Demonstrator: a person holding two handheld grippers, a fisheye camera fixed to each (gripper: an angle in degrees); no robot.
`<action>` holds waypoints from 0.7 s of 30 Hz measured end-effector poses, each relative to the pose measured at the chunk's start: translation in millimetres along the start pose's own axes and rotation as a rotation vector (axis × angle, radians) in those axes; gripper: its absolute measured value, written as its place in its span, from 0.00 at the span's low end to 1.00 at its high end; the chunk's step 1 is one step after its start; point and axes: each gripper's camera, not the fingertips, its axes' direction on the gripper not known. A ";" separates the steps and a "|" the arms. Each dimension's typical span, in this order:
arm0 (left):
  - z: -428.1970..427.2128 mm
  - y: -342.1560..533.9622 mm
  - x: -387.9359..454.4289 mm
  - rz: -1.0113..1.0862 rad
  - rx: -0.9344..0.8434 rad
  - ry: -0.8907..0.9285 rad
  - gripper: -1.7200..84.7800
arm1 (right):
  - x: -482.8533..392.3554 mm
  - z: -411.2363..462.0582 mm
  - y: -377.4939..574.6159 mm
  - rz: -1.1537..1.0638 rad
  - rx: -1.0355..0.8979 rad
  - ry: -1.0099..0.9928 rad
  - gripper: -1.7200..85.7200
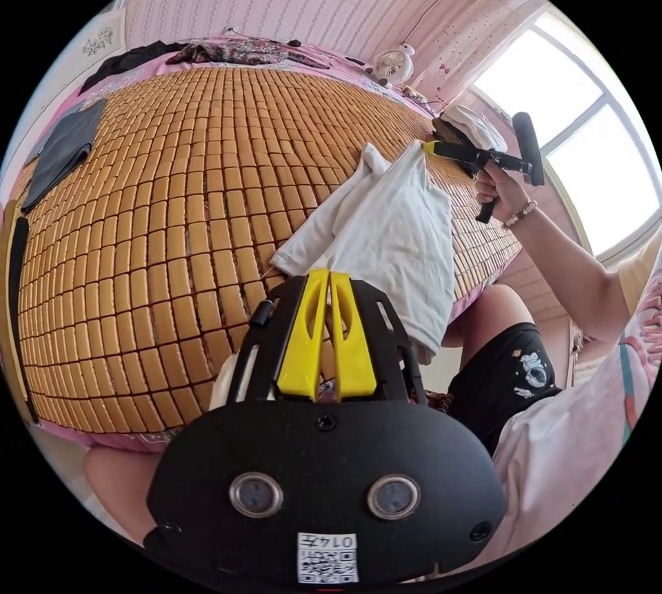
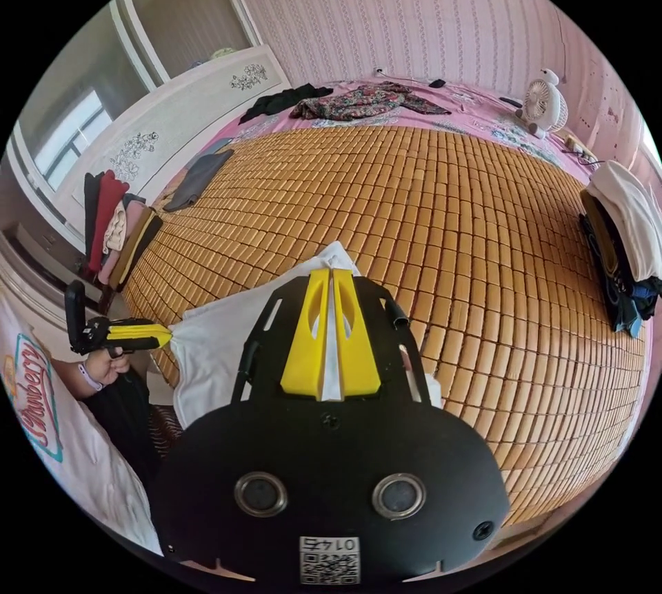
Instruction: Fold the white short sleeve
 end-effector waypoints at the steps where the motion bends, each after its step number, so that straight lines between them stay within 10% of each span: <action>1: -4.1 -0.6 0.8 0.001 0.004 0.001 0.01 | -2.2 -10.6 -4.3 -0.015 0.021 -0.015 0.01; 21: -5.1 -12.7 -1.3 -0.005 -0.010 -0.067 0.11 | 20.0 73.8 -63.9 -0.024 -0.258 -0.007 0.08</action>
